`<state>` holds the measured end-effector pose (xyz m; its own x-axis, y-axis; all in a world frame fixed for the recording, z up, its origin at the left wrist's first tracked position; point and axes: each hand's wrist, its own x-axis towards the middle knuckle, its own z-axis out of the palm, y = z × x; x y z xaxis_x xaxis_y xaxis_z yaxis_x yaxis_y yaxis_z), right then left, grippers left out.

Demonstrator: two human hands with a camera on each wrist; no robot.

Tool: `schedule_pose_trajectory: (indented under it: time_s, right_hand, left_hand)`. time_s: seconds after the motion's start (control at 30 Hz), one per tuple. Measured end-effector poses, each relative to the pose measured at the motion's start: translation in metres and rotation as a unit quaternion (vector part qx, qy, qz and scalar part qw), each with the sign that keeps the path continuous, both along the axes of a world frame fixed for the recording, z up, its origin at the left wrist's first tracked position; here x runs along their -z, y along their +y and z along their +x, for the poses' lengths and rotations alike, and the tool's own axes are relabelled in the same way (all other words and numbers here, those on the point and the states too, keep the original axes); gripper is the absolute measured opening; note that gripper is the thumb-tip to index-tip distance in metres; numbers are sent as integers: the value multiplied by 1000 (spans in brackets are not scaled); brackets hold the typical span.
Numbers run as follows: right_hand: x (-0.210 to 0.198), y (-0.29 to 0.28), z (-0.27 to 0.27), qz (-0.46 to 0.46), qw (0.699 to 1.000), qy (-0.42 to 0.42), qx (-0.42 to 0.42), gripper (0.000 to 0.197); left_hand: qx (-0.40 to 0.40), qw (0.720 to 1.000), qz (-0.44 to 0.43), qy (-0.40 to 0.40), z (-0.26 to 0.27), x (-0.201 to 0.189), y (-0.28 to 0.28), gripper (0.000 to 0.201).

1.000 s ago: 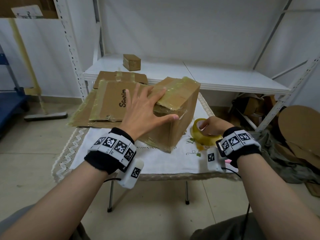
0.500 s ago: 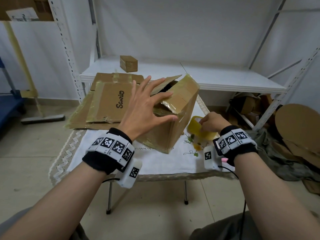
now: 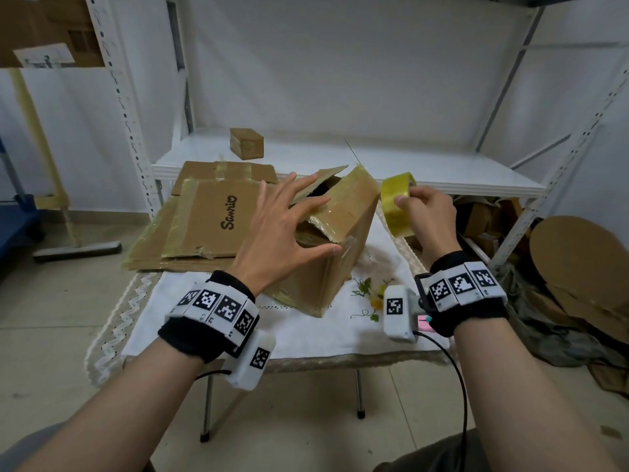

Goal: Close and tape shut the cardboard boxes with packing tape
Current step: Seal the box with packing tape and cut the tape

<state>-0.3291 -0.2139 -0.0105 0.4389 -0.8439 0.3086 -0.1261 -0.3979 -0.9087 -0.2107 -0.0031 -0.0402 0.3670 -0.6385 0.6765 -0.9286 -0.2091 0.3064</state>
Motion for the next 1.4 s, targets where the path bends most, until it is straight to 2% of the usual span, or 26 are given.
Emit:
schedule_pose_trajectory:
  time_s: [0.13,0.23,0.37,0.5,0.67,0.73,0.87,1.03,1.4]
  right_hand:
    - [-10,5,-3,41,998,-41,-31,34]
    - [-16,11,-8,39,996,-47,-64,11]
    - [-25,29,-15,6,990,-73,-120,7]
    - [-27,49,-17,-86,972,-82,-202,16]
    - [-22,69,-8,-251,931,-16,-265,31]
    - [-16,72,-3,-286,919,15,-272,36]
    - [-10,78,5,-298,909,50,-288,36]
    - [-12,86,9,-318,903,36,-287,36]
    - [-9,89,16,-305,912,8,-276,34]
  left_hand:
    - [13,999,-14,26,-2,-5,1,87]
    - [28,998,-25,56,-7,-11,2,90]
    - [47,991,-41,119,-18,-20,5,83]
    - [67,978,-68,185,-23,-32,11,75]
    - [112,957,-102,249,-9,-43,23,88]
    - [112,955,-107,252,-1,-45,31,90]
    - [113,954,-111,255,11,-46,44,87]
    - [58,962,-136,231,14,-44,47,79]
    - [21,961,-217,170,6,-39,43,57]
